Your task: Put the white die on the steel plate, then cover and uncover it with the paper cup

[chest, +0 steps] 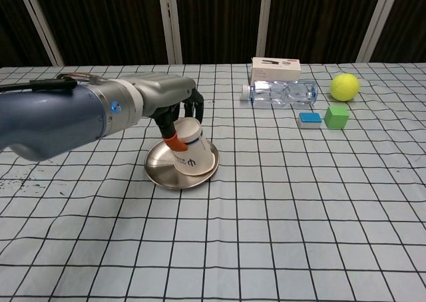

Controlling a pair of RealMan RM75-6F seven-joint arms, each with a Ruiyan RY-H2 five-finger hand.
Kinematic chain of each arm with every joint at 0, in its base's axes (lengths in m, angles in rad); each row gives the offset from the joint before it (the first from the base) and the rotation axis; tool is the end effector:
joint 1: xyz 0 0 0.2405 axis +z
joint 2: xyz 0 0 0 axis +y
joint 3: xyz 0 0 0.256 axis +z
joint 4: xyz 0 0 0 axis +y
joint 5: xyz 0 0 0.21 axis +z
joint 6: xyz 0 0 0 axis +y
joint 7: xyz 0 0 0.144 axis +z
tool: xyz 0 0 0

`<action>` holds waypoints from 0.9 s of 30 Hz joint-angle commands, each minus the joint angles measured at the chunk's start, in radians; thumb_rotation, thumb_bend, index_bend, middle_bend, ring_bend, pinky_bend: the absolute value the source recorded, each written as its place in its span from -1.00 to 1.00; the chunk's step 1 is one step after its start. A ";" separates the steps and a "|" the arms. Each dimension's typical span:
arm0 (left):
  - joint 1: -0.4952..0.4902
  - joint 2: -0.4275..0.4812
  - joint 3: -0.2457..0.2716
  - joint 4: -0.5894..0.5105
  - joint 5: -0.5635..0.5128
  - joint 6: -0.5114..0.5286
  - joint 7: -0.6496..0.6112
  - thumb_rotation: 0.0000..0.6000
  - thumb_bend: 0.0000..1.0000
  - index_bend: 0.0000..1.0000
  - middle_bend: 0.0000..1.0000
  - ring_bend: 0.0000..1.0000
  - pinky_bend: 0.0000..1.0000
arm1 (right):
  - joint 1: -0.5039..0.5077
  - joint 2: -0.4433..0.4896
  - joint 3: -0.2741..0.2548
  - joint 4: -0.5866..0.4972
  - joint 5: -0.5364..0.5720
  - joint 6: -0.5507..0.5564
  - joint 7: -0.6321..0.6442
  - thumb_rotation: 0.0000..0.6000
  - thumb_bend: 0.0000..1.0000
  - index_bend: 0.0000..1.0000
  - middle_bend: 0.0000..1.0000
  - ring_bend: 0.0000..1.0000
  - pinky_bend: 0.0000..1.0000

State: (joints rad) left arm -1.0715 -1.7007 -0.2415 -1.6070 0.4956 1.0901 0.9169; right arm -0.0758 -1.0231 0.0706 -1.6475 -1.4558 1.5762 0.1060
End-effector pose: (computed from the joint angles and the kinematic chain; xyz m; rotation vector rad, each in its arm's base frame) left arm -0.0434 0.3429 -0.0615 -1.9473 -0.8748 -0.6831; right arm -0.3337 -0.1326 0.2039 1.1810 -0.9481 0.8709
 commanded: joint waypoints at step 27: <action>-0.165 0.039 -0.078 -0.082 -0.442 0.096 0.233 1.00 -0.11 0.07 -0.06 -0.25 -0.20 | 0.000 0.001 0.000 -0.008 -0.003 0.003 -0.004 1.00 -0.75 -0.74 -0.73 -0.81 -0.96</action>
State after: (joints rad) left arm -1.2384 -1.6633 -0.3219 -1.6909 0.0569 1.1898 1.1523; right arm -0.0760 -1.0223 0.0708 -1.6550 -1.4582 1.5788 0.1021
